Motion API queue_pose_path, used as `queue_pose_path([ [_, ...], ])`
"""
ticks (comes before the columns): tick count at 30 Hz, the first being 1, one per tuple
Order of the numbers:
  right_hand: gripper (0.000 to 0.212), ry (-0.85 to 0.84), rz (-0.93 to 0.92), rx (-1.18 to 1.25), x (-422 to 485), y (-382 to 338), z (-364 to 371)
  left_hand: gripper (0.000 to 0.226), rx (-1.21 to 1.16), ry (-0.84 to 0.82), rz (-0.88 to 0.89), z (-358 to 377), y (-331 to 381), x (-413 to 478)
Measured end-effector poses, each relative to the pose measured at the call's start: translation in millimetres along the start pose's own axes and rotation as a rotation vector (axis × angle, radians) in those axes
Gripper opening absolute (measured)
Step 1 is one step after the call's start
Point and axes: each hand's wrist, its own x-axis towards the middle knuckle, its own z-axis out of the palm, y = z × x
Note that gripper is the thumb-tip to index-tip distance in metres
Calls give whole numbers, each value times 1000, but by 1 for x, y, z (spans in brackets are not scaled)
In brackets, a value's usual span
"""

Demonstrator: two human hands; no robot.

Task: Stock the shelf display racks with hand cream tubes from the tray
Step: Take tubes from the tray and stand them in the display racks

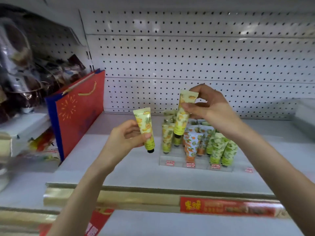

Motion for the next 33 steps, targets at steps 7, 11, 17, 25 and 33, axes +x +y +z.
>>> queue_pose_path([
  [7,21,28,79,-237,6,11,9,24,78,-177,14,-4,-16,14],
  [11,17,-24,99,-344,9,13,9,25,117,-213,49,-3,-20,20],
  [17,16,-107,130,-494,16,19,5,26,136,-235,52,3,-25,26],
  [25,20,-230,130,-610,21,27,7,28,193,-226,50,9,-32,29],
  [33,15,-259,53,-913,24,36,7,31,225,-222,38,8,-38,29],
])
